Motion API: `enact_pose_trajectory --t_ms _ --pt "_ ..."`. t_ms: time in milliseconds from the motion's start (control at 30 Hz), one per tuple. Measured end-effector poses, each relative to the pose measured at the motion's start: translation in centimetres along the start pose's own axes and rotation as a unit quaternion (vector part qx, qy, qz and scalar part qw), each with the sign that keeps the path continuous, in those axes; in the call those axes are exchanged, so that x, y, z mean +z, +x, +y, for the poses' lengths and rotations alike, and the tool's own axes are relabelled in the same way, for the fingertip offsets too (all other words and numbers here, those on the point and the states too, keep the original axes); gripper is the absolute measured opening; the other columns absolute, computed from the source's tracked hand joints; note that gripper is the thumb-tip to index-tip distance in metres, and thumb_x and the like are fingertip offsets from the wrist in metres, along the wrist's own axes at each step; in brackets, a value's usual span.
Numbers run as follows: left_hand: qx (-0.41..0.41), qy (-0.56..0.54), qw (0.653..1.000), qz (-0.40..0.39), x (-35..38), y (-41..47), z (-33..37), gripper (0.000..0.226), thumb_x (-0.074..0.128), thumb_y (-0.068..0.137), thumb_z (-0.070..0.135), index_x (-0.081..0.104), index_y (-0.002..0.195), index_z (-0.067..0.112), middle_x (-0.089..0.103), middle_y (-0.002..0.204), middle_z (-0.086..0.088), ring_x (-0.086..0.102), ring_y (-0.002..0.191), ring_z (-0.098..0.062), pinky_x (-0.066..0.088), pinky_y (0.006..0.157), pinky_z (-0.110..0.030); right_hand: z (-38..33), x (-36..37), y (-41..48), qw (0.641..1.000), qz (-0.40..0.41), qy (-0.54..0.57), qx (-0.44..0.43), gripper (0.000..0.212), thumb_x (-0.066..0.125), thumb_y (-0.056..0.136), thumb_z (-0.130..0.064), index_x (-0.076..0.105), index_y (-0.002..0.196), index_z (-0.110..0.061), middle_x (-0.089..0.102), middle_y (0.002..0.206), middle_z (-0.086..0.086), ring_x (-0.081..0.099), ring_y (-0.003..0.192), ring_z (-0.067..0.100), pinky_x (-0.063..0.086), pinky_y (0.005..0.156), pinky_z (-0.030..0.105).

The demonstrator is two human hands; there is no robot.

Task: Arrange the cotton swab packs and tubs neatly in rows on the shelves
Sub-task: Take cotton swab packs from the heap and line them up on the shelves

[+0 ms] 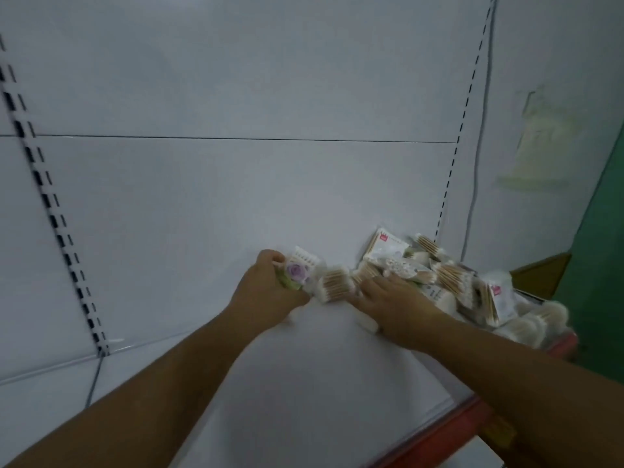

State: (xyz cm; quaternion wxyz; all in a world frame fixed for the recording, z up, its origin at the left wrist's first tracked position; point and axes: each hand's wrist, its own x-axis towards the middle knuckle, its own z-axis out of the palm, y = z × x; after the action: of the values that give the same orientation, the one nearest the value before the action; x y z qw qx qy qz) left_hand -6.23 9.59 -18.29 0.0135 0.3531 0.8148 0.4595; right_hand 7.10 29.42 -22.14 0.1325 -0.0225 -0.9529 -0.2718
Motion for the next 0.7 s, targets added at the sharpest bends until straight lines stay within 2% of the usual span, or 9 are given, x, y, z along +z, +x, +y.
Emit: enact_pose_trajectory --t_ms 67,100,167,233,333,467,533,600,700 --pt "-0.079 -0.192 0.978 -0.021 -1.5 -1.2 -0.5 0.034 0.08 0.076 0.016 0.063 0.105 0.01 0.069 0.085 0.003 0.065 0.078 -0.015 0.048 0.061 -0.017 0.2 -0.2 0.2 0.999 0.047 0.014 -0.006 0.05 0.075 0.058 -0.02 0.063 0.106 -0.014 0.061 0.101 0.009 0.061 0.089 0.029 0.052 0.073 0.042" --pt "-0.128 -0.306 0.943 -0.027 -2.0 -1.9 -0.6 0.03 0.075 0.08 0.015 0.066 0.107 0.005 0.072 0.085 -0.003 0.068 0.077 -0.017 0.053 0.061 -0.02 0.0 -0.7 0.0 0.994 0.093 0.049 0.001 0.048 0.078 0.055 -0.021 0.063 0.1 -0.014 0.061 0.098 0.008 0.061 0.084 0.028 0.053 0.07 0.04" --pt "-0.214 -0.499 0.839 -0.02 -2.9 -3.4 -0.7 0.025 0.067 0.086 0.018 0.065 0.108 0.007 0.072 0.082 -0.006 0.068 0.066 -0.017 0.057 0.057 -0.026 -1.1 -1.5 0.1 0.966 0.202 0.162 0.024 0.054 0.082 0.052 -0.018 0.058 0.1 -0.012 0.062 0.102 0.009 0.063 0.082 0.027 0.056 0.065 0.038" --pt "-0.229 -0.582 0.78 -0.015 -3.5 -5.2 -0.7 0.026 0.065 0.082 0.025 0.063 0.106 0.014 0.069 0.079 -0.008 0.065 0.064 -0.019 0.06 0.064 -0.036 -3.2 -2.7 0.6 0.916 0.299 0.264 0.049 0.062 0.082 0.054 -0.015 0.054 0.108 -0.011 0.065 0.107 0.009 0.066 0.081 0.021 0.057 0.062 0.03" --pt "-0.193 -0.603 0.772 -0.053 -3.3 -7.8 0.2 0.041 0.068 0.072 0.03 0.064 0.111 0.015 0.071 0.096 -0.013 0.068 0.09 -0.031 0.05 0.089 -0.057 -6.6 -3.4 1.4 0.854 0.351 0.38 0.05 0.067 0.073 0.064 -0.019 0.049 0.126 -0.014 0.067 0.113 0.003 0.067 0.082 0.013 0.056 0.061 0.021" --pt "-0.133 -0.651 0.741 -0.097 -2.5 -10.0 0.4 0.069 0.091 0.049 0.034 0.071 0.111 0.011 0.065 0.119 -0.019 0.061 0.111 -0.039 0.034 0.101 -0.065 -9.4 -3.1 2.9 0.81 0.377 0.448 0.031 0.072 0.078 0.061 -0.008 0.047 0.126 -0.015 0.064 0.116 0.004 0.064 0.089 0.013 0.056 0.069 0.021" --pt "-0.121 -0.677 0.721 -0.088 -2.3 -10.6 0.2 0.07 0.093 0.046 0.033 0.072 0.108 0.009 0.062 0.124 -0.021 0.057 0.116 -0.043 0.031 0.103 -0.065 -10.7 -3.2 3.3 0.8 0.387 0.459 0.012 0.068 0.075 0.058 0.002 0.045 0.118 -0.013 0.059 0.119 0.008 0.059 0.099 0.016 0.05 0.079 0.017" --pt "-0.108 -0.694 0.705 -0.098 -2.3 -11.3 0.0 0.065 0.09 0.053 0.031 0.07 0.11 0.007 0.055 0.133 -0.023 0.052 0.12 -0.045 0.028 0.104 -0.063 -11.6 -3.3 3.3 0.8 0.37 0.472 -0.026 0.066 0.072 0.056 0.006 0.044 0.112 -0.016 0.05 0.125 0.003 0.054 0.105 0.016 0.05 0.081 0.02" --pt "-0.124 -0.693 0.708 -0.06 -2.7 -11.9 -0.7 0.08 0.09 0.054 0.03 0.06 0.125 0.008 0.051 0.138 -0.023 0.049 0.124 -0.045 0.035 0.101 -0.062 -11.8 -3.3 2.3 0.801 0.309 0.5 -0.112 0.054 0.063 0.072 -0.007 0.045 0.121 -0.021 0.049 0.134 -0.002 0.054 0.115 0.012 0.055 0.08 0.022"
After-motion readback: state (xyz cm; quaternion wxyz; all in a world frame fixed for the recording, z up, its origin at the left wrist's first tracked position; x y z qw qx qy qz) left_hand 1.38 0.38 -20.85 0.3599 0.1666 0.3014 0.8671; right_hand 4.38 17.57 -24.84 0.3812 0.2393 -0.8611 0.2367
